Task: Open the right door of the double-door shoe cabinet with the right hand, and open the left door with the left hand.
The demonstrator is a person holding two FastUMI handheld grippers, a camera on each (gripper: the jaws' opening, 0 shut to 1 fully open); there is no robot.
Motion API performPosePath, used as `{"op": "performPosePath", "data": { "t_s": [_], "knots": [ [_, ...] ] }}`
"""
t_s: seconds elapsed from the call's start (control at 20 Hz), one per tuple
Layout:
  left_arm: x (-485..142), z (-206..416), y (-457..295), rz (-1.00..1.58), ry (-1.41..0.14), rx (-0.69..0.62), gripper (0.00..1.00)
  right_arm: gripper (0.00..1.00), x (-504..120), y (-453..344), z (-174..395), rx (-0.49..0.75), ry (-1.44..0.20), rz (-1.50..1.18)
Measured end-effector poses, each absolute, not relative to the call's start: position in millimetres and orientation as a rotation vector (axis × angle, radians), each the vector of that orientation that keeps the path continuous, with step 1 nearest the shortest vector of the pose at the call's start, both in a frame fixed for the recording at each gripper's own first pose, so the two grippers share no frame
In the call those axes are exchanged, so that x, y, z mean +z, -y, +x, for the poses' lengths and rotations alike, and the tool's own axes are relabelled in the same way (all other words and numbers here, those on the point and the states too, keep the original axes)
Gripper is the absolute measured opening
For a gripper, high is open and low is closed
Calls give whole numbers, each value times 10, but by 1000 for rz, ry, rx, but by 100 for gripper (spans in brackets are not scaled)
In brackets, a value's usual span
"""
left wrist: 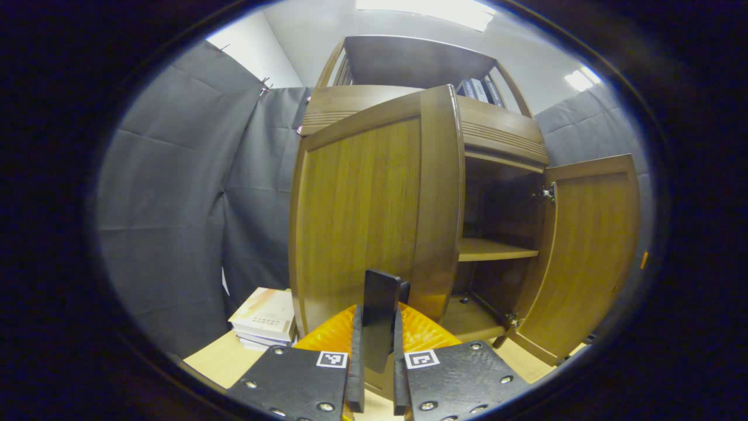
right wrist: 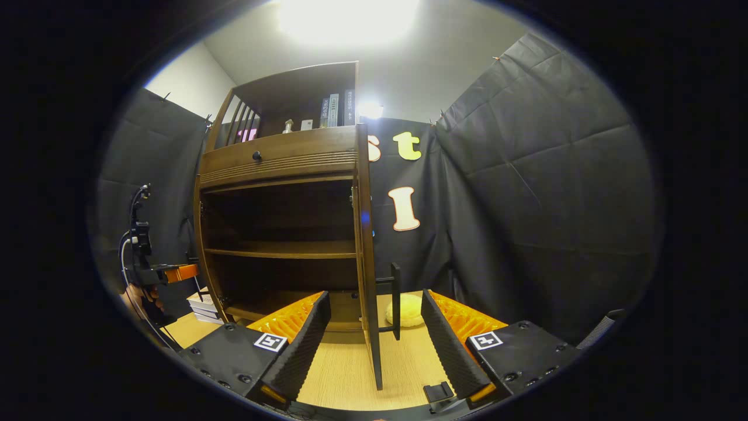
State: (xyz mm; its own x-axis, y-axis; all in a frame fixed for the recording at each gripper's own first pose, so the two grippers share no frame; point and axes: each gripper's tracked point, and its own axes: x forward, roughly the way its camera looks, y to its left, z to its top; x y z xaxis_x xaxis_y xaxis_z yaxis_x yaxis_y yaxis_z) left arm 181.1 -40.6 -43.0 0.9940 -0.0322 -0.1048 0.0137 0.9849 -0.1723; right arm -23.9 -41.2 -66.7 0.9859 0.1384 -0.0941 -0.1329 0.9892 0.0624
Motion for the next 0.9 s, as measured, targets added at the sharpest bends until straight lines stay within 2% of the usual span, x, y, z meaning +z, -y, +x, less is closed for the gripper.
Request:
{"op": "performPosePath", "data": {
  "t_s": [0.2, 0.25, 0.3, 0.35, 0.55, 0.65, 0.9],
  "knots": [
    [-432, 1834, 399, -179, -107, -12, 21, 97, -667, 250, -239, 160, -97, 55],
    [-426, 1840, 397, -180, -107, -12, 21, 92, -661, 205, -229, 165, -95, 51],
    [-435, 1840, 400, -178, -109, -12, 21, 92, -653, 161, -222, 171, -94, 47],
    [-428, 1842, 393, -175, -107, -8, 18, 97, -650, 121, -217, 177, -93, 45],
    [-430, 1891, 387, -156, -100, 5, 24, 97, -630, -72, -188, 204, -88, 42],
    [-431, 1891, 394, -157, -100, -3, 17, 97, -637, -178, -166, 218, -86, 40],
    [-433, 1886, 368, -164, -97, 14, 23, 98, -686, -448, -133, 252, -98, 45]
  ]
}}
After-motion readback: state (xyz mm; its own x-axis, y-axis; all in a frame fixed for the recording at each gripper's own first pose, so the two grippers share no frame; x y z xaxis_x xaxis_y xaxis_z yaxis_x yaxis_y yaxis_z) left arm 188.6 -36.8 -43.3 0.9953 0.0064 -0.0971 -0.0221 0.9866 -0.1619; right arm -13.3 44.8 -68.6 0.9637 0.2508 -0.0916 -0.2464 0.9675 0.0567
